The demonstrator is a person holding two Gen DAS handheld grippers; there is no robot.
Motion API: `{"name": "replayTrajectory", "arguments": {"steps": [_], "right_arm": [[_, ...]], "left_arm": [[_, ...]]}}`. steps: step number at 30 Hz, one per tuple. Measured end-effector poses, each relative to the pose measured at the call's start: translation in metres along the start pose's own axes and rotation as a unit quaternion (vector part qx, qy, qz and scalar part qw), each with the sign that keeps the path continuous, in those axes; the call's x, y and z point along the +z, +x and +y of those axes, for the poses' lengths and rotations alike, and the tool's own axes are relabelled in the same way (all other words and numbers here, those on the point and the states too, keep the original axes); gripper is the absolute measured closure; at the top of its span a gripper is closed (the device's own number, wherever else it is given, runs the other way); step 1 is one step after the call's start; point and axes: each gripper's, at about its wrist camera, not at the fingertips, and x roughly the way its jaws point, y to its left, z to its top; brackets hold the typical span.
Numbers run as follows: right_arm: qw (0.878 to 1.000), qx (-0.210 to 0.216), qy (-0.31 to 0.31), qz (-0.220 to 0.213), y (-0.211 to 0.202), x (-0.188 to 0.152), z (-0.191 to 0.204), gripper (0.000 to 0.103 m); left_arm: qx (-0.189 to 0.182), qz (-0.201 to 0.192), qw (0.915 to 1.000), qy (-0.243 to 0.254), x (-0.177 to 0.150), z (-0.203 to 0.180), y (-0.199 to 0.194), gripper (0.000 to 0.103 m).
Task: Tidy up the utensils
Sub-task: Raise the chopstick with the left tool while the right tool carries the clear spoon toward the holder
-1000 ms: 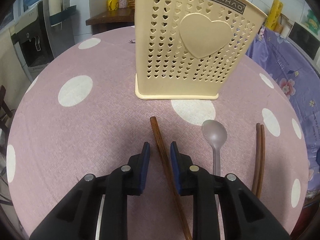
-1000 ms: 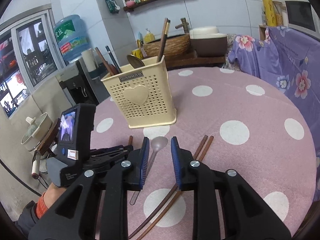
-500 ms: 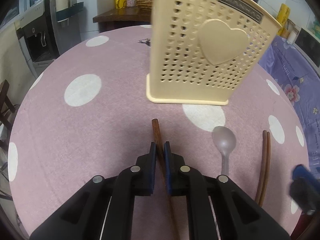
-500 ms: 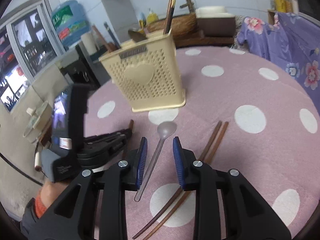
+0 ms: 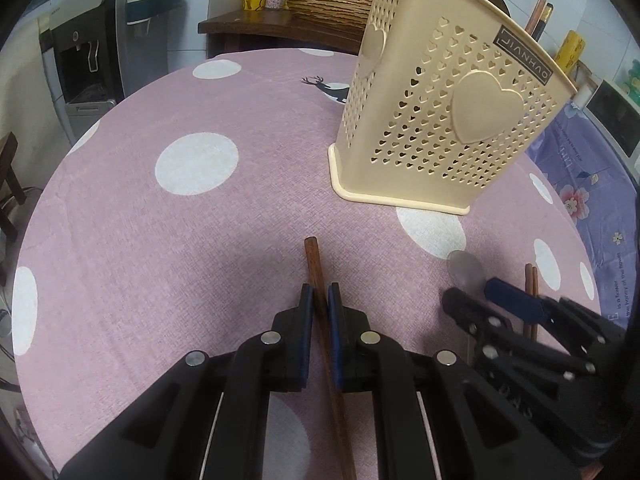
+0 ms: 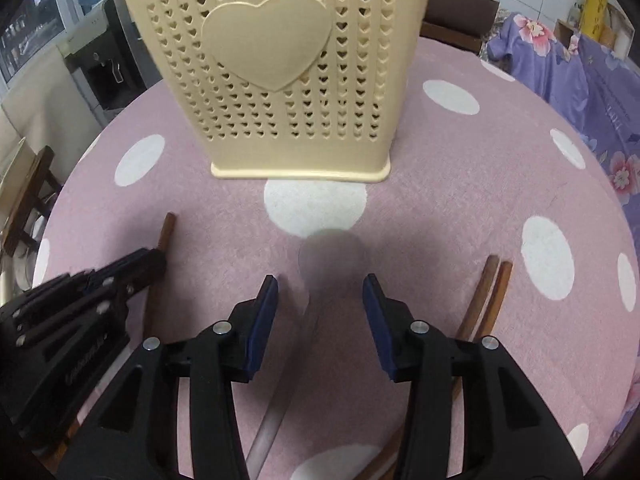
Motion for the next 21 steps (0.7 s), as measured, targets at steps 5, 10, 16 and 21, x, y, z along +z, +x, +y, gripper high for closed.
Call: {"name": "replayTrajectory", "arguments": {"steps": [5, 10, 16, 21], "right_arm": [[1.0, -0.019, -0.005, -0.001, 0.006, 0.006, 0.011, 0.063], [1.0, 0.0, 0.014, -0.005, 0.003, 0.005, 0.007, 0.066], [0.995, 0.06, 0.033, -0.077, -0.031, -0.005, -0.007, 0.066], [0.978, 0.076, 0.01, -0.192, -0.095, -0.033, -0.009, 0.066]], "left_arm": [[-0.003, -0.002, 1.0, -0.002, -0.001, 0.002, 0.0, 0.094], [-0.004, -0.003, 1.0, -0.002, -0.002, 0.002, -0.001, 0.094], [-0.003, -0.004, 1.0, -0.002, -0.002, 0.001, 0.0, 0.094], [-0.004, -0.004, 1.0, -0.004, -0.002, 0.002, 0.0, 0.094]]}}
